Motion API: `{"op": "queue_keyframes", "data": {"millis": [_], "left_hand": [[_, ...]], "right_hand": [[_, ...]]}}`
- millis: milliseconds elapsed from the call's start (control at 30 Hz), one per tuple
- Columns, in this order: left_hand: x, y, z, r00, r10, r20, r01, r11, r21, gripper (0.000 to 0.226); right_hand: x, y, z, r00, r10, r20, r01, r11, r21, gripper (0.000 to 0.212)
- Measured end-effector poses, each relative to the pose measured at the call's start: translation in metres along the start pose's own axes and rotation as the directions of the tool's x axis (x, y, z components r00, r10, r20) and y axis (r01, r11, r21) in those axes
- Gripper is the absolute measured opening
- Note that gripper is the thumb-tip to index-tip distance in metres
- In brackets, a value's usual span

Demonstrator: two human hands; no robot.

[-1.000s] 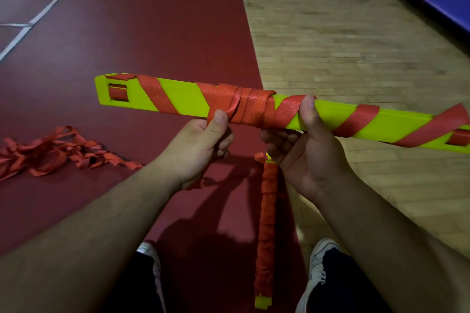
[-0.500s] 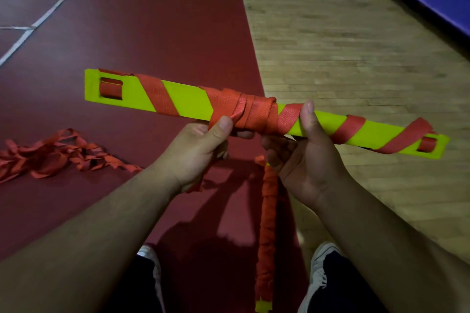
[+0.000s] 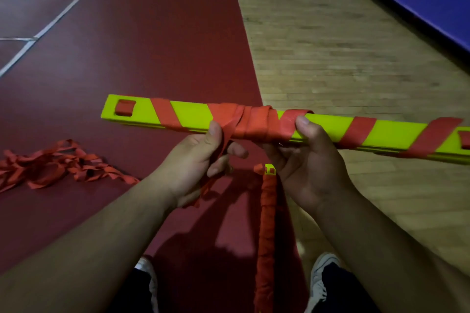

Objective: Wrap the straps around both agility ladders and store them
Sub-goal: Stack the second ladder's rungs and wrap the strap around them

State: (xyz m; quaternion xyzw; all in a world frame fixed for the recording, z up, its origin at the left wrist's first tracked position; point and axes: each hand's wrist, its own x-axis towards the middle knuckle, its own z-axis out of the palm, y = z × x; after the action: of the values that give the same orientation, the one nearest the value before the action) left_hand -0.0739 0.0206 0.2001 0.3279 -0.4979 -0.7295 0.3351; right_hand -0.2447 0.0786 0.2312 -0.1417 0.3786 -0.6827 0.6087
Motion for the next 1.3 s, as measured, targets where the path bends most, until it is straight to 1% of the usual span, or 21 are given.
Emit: {"op": "queue_keyframes", "data": {"millis": [67,133,200,233,300,367,433,500,533,600,667,700,767,800,900,967,1033,1133,1233,1300], "left_hand": [[0.002,0.003,0.000,0.999,-0.012,-0.045,0.015,0.997,0.069,0.068],[0.006,0.004,0.000,0.995,0.008,-0.100,0.007,0.989,0.145,0.071],[0.008,0.006,-0.001,0.988,0.009,-0.155,0.019,0.984,0.176,0.073],[0.009,0.006,-0.003,0.983,-0.003,-0.182,0.038,0.981,0.191,0.073],[0.008,0.007,-0.005,0.981,-0.040,-0.192,0.079,0.976,0.204,0.070],[0.007,0.004,-0.005,0.983,-0.073,-0.167,0.104,0.977,0.186,0.065],[0.006,0.000,-0.006,0.988,-0.073,-0.134,0.090,0.989,0.120,0.066],[0.005,-0.005,-0.008,0.997,-0.010,-0.071,0.012,0.999,0.041,0.070],[0.005,-0.007,-0.010,0.999,0.033,-0.043,-0.032,0.999,0.034,0.073],[0.005,-0.007,-0.010,0.996,0.086,-0.035,-0.083,0.994,0.069,0.085],[0.006,-0.005,-0.011,0.993,0.100,-0.058,-0.094,0.991,0.093,0.105],[0.006,-0.005,-0.012,0.993,0.106,-0.054,-0.101,0.990,0.094,0.104],[0.005,-0.004,-0.011,0.992,0.127,-0.015,-0.125,0.987,0.097,0.079],[0.005,-0.005,-0.010,0.990,0.139,0.002,-0.139,0.987,0.086,0.071],[0.005,-0.007,-0.002,0.989,0.147,0.000,-0.147,0.989,0.031,0.069],[0.006,-0.007,0.001,0.988,0.151,-0.019,-0.151,0.988,0.015,0.070],[0.006,-0.005,-0.001,0.986,0.164,-0.045,-0.161,0.986,0.049,0.072],[0.005,-0.005,-0.006,0.980,0.196,-0.037,-0.189,0.972,0.139,0.073],[0.001,-0.002,-0.010,0.978,0.205,-0.035,-0.187,0.939,0.287,0.075],[0.000,0.002,-0.009,0.979,0.200,-0.044,-0.174,0.928,0.329,0.076]], "right_hand": [[0.000,0.001,0.000,0.996,0.007,-0.084,-0.005,1.000,0.017,0.047],[0.001,0.001,0.001,0.993,-0.035,-0.111,0.036,0.999,0.008,0.033],[0.000,-0.001,0.002,0.989,-0.108,-0.098,0.106,0.994,-0.028,0.014],[-0.001,-0.002,0.003,0.986,-0.142,-0.083,0.138,0.989,-0.055,0.008],[-0.004,-0.003,0.005,0.982,-0.179,-0.055,0.173,0.981,-0.091,0.005],[-0.006,-0.002,0.005,0.984,-0.170,-0.053,0.166,0.982,-0.087,0.008],[-0.007,-0.001,0.004,0.989,-0.133,-0.066,0.129,0.990,-0.059,0.013],[-0.006,0.000,0.005,0.993,-0.078,-0.087,0.078,0.997,-0.013,0.028],[-0.006,0.000,0.006,0.994,-0.049,-0.099,0.051,0.999,0.016,0.037],[-0.006,0.000,0.006,0.995,0.004,-0.101,0.003,0.998,0.070,0.049],[-0.005,0.000,0.005,0.994,0.038,-0.106,-0.027,0.994,0.104,0.055],[-0.005,0.001,0.006,0.993,0.050,-0.109,-0.038,0.993,0.110,0.059],[-0.006,0.003,0.008,0.992,0.056,-0.111,-0.043,0.993,0.110,0.064],[-0.006,0.004,0.009,0.992,0.057,-0.112,-0.045,0.993,0.108,0.063],[-0.011,0.008,0.014,0.990,0.069,-0.122,-0.051,0.989,0.141,0.053],[-0.012,0.009,0.017,0.988,0.089,-0.127,-0.068,0.985,0.158,0.055],[-0.011,0.007,0.017,0.987,0.100,-0.125,-0.081,0.986,0.148,0.055],[-0.009,0.004,0.014,0.987,0.109,-0.115,-0.096,0.989,0.110,0.049],[-0.006,0.002,0.011,0.984,0.133,-0.120,-0.122,0.988,0.098,0.057],[-0.006,0.001,0.009,0.986,0.130,-0.106,-0.121,0.989,0.088,0.060]]}}
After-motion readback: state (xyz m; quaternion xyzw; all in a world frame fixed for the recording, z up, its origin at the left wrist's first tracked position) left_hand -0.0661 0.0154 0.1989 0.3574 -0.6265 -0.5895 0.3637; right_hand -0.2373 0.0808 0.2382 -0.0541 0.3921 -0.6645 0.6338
